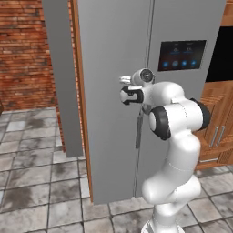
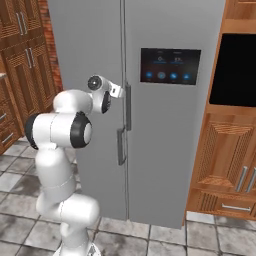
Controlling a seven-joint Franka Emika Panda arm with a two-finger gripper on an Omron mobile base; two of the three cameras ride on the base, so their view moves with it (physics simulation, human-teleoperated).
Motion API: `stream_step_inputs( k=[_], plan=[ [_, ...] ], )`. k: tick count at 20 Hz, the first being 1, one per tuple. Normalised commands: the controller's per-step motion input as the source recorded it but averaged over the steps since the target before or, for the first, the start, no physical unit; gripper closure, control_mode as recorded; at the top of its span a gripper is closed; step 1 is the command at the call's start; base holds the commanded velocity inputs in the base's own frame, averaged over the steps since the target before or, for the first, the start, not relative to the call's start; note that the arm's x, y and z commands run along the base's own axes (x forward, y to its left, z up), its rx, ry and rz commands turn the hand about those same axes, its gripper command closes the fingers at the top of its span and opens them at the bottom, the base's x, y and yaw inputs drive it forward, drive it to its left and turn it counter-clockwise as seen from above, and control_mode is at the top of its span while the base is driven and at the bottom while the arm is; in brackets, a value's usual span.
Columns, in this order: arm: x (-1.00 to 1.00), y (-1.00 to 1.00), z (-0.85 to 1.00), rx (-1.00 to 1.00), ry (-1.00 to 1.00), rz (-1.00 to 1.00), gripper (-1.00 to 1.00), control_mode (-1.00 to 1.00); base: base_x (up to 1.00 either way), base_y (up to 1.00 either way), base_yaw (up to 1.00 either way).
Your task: Store the hot dog in the freezer for long-term storage. Close the freezer door after placing the cooked food.
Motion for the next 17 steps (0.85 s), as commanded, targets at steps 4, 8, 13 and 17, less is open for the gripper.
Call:
stream_step_inputs(
  k=[4, 8, 13, 17],
  plan=[
    [0.6, 0.0, 0.0, -0.04, 0.05, 0.0, -1.0, -1.0, 0.0, 0.0, 0.0],
    [0.57, 0.0, 0.0, -0.02, 0.05, 0.0, -1.0, -1.0, 0.0, 0.0, 0.0],
    [0.61, -0.01, 0.0, -0.01, 0.05, 0.0, -1.0, -1.0, 0.0, 0.0, 0.0],
    [0.67, -0.25, -0.01, 0.0, 0.03, 0.02, -1.0, -1.0, 0.0, 0.0, 0.0]
  ],
)
